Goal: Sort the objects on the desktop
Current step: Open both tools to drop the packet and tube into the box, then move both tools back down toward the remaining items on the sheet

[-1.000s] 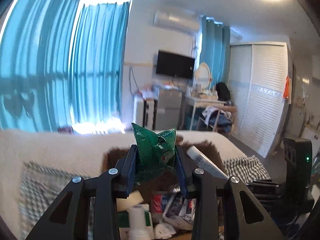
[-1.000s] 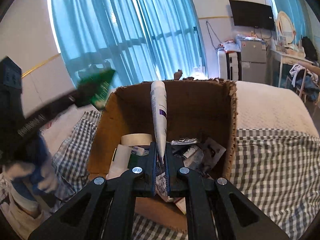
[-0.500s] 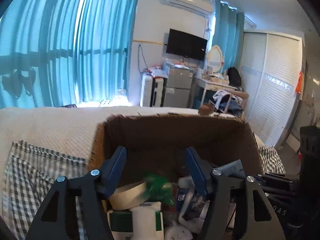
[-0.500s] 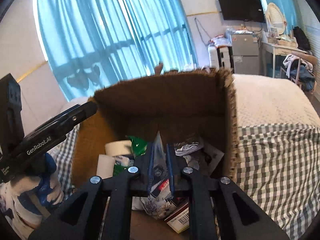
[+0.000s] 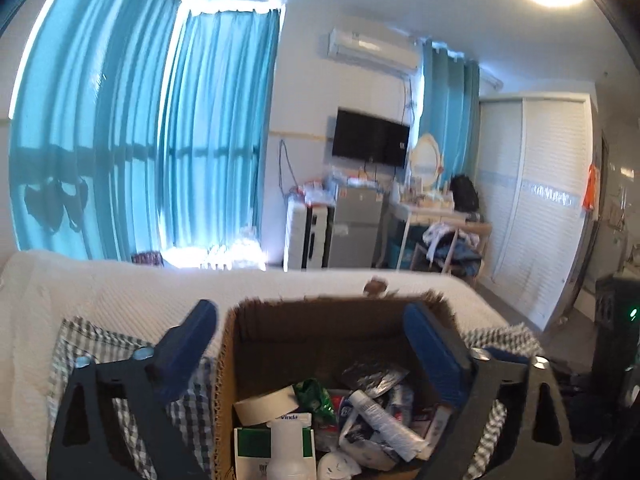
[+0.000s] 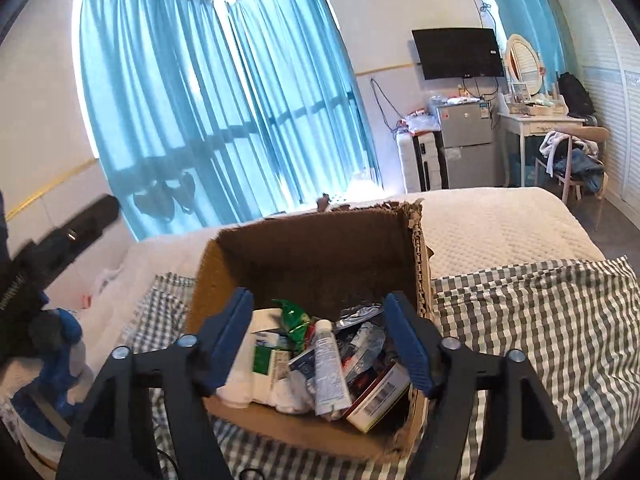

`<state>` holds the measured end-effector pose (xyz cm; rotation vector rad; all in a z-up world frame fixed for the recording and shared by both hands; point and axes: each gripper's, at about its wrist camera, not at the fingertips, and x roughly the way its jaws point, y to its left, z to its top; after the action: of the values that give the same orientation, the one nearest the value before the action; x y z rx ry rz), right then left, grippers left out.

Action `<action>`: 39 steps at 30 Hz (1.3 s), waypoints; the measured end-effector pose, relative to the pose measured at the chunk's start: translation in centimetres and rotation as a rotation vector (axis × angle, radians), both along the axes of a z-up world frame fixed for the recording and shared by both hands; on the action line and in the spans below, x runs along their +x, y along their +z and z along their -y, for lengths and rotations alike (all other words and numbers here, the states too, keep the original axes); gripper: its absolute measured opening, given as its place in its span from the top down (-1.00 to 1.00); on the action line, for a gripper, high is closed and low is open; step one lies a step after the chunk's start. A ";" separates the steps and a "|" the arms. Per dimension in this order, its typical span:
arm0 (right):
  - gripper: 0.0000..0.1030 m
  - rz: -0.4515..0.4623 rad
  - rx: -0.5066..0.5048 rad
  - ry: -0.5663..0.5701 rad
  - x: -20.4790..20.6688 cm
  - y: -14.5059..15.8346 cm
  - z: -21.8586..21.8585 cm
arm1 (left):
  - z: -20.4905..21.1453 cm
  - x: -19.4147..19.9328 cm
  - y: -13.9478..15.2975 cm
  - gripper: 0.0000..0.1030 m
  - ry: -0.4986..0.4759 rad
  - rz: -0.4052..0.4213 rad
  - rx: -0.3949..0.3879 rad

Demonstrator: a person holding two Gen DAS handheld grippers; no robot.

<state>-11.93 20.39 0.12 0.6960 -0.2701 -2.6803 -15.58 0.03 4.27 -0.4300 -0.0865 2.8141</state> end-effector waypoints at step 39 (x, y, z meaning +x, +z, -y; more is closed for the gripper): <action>-0.99 0.117 0.124 0.006 9.1 -7.2 1.4 | 0.1 8.7 -12.4 -1.00 0.200 0.311 -0.263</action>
<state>-2.78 19.00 -7.09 0.8916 -0.1323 -2.6724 -6.85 -0.06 -8.14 -0.9678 0.1888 2.9374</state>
